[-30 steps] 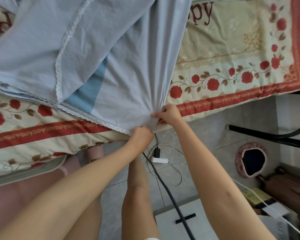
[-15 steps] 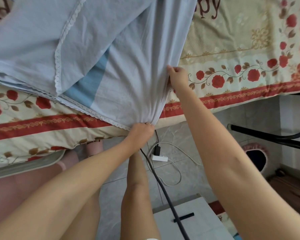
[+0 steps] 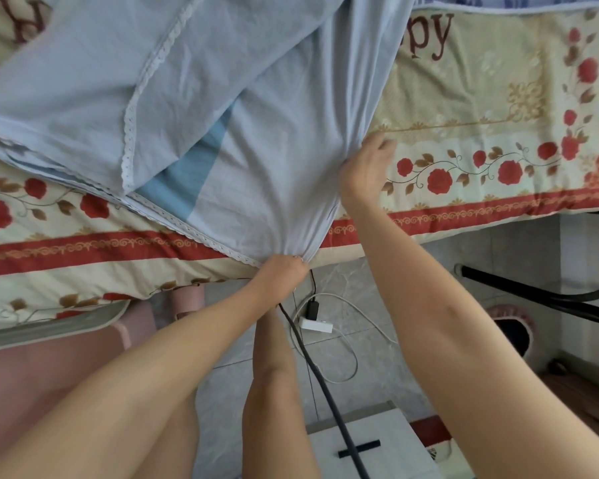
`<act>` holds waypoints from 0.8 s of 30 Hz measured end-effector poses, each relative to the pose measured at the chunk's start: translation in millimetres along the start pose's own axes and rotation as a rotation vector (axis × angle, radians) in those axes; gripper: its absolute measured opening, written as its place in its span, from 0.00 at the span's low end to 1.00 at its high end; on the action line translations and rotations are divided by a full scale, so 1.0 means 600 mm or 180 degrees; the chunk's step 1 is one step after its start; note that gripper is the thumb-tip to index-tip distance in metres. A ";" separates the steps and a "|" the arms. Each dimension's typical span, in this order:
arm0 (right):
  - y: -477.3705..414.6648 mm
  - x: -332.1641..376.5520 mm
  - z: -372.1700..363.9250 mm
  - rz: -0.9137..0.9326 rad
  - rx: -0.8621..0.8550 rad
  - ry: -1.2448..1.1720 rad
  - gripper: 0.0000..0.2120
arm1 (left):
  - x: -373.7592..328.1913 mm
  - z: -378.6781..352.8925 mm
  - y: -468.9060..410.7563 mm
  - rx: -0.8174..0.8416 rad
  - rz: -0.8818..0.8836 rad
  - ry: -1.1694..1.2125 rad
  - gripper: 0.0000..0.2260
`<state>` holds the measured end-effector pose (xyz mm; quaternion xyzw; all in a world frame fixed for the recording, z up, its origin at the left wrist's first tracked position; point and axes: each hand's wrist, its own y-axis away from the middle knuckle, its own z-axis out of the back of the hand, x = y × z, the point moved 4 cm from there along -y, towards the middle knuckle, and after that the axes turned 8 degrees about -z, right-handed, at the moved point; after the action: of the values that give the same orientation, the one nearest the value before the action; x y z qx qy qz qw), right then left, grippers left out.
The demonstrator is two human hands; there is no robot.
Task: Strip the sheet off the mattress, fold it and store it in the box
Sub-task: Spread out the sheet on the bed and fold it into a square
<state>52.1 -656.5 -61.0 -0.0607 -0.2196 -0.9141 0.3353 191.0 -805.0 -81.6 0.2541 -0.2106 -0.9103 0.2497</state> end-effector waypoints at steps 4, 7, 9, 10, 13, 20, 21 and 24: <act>0.073 0.012 -0.032 0.2299 0.0670 0.1476 0.30 | 0.010 -0.026 0.018 0.0463 -0.0289 0.0579 0.12; 0.062 -0.032 -0.023 0.1273 0.0969 0.1523 0.27 | 0.032 -0.004 0.048 0.0377 -0.0092 0.1393 0.13; 0.054 -0.018 -0.009 0.0751 0.0856 0.1399 0.21 | 0.061 0.028 0.076 -0.0075 0.0201 0.1647 0.13; 0.053 0.002 0.002 0.0833 0.0614 0.1404 0.19 | 0.076 0.049 0.093 -0.0468 0.0332 0.1703 0.12; 0.065 0.087 0.005 0.2035 0.0111 0.1267 0.24 | 0.145 0.090 0.133 -0.1631 0.0781 0.1179 0.12; 0.042 0.159 -0.101 0.3541 0.1360 0.3108 0.35 | 0.275 0.058 0.145 -0.0638 0.1606 0.1065 0.19; 0.002 0.148 -0.083 0.2710 0.1347 0.2898 0.37 | 0.277 0.057 0.140 -0.0600 0.1582 0.1232 0.16; -0.050 0.110 -0.045 0.0823 0.1299 0.2430 0.43 | 0.275 0.056 0.136 -0.0512 0.1501 0.1524 0.13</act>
<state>-16.9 -686.7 -78.8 0.3212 -0.2466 -0.7597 0.5089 76.9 -952.9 -72.6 0.3843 -0.1266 -0.7558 0.5148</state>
